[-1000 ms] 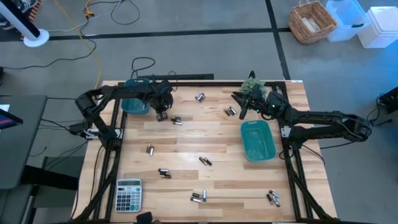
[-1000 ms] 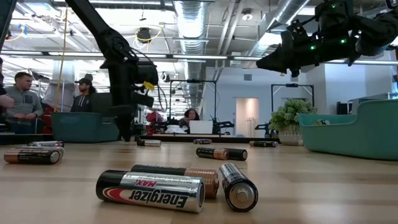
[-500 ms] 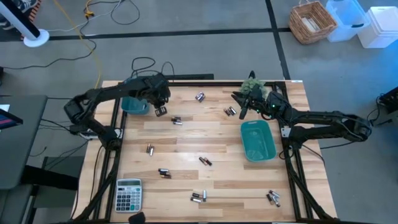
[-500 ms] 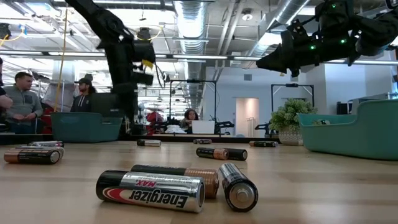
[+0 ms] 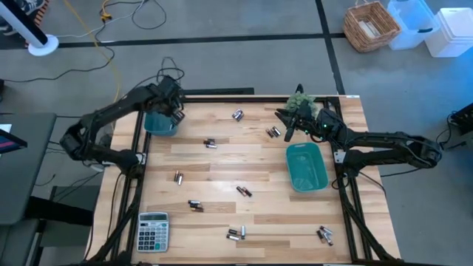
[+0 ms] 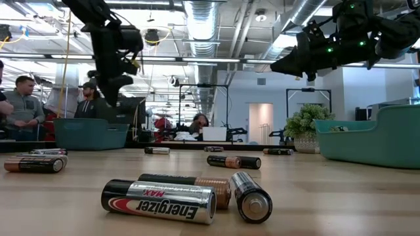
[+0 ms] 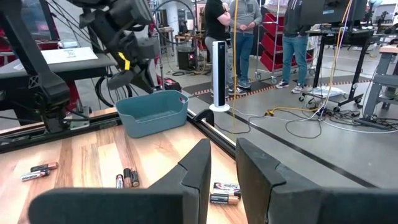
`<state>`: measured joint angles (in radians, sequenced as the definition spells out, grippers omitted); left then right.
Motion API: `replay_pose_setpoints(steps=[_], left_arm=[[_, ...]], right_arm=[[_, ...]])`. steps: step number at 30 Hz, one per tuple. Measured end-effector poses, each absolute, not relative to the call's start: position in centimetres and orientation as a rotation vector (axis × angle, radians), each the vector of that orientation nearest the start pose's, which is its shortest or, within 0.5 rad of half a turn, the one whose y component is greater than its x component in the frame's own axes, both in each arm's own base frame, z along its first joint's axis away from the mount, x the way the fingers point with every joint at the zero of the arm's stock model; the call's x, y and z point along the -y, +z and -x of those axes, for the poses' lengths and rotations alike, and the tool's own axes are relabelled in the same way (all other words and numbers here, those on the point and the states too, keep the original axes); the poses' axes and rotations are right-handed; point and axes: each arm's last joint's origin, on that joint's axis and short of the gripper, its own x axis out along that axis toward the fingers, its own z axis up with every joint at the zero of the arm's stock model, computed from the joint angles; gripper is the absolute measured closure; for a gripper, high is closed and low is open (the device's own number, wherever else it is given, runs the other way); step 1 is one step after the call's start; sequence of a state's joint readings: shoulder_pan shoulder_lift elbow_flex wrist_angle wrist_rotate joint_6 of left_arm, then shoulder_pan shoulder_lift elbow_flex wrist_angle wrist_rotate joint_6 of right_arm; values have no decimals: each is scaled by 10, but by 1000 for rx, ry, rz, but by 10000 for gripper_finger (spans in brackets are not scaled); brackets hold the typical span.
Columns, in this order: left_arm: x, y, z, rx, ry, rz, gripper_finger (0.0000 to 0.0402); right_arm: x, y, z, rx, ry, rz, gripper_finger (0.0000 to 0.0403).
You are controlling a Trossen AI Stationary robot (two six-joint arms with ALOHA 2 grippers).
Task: Sort batteries
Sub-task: Put the silver battery into the blue bin, then put the brown-block battery into the green bin
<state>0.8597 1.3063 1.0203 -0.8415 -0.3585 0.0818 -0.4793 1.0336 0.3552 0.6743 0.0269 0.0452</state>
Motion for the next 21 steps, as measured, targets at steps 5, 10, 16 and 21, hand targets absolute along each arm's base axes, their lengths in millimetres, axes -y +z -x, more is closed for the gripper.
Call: replay_pose_setpoints(steps=[5, 10, 16, 21], left_arm=[[-200, 254, -136, -1231, 1079, 289, 364], [-201, 247, -128, -1254, 1097, 317, 311], [-201, 248, -129, -1249, 1085, 305, 267], [-197, 251, -132, -1240, 1017, 283, 258]], right_arm=[[97, 223, -186, 8, -504, -45, 314], [97, 223, -186, 13, -505, -45, 314], [97, 224, -186, 17, -504, -50, 314], [97, 224, -186, 17, -504, -50, 314]])
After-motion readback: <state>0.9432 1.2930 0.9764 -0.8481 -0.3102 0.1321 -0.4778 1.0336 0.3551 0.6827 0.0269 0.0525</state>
